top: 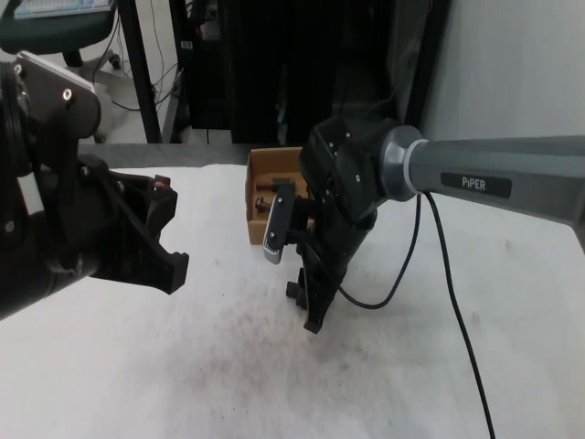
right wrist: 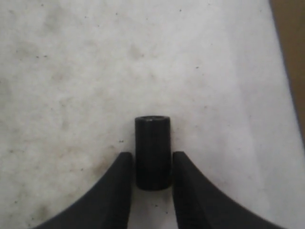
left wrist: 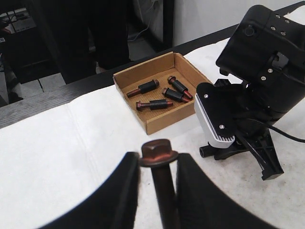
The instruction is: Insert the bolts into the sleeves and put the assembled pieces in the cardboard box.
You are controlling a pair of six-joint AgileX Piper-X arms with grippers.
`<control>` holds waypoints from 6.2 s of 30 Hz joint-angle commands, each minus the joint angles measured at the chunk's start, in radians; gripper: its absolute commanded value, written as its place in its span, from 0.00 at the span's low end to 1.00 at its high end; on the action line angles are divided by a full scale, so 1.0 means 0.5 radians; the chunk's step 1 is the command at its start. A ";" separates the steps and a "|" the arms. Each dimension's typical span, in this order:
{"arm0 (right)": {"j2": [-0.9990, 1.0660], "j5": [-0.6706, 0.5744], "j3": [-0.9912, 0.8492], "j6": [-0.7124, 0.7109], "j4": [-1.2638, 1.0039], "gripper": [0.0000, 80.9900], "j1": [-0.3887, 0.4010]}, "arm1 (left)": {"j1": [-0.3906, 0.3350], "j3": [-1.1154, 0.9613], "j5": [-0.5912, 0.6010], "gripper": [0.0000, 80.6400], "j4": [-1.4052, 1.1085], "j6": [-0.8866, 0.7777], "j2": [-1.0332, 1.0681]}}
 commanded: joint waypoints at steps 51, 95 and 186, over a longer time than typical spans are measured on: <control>0.107 0.267 0.008 0.001 0.099 0.42 0.107 | 0.005 -0.007 -0.011 0.00 -0.008 0.002 -0.008; -0.158 0.385 0.008 0.222 0.211 0.01 0.036 | 0.005 -0.007 -0.011 0.00 -0.028 0.002 -0.015; -1.766 -1.180 1.700 2.423 -2.848 0.01 0.170 | 0.000 -0.011 1.694 0.00 -2.672 -1.171 0.595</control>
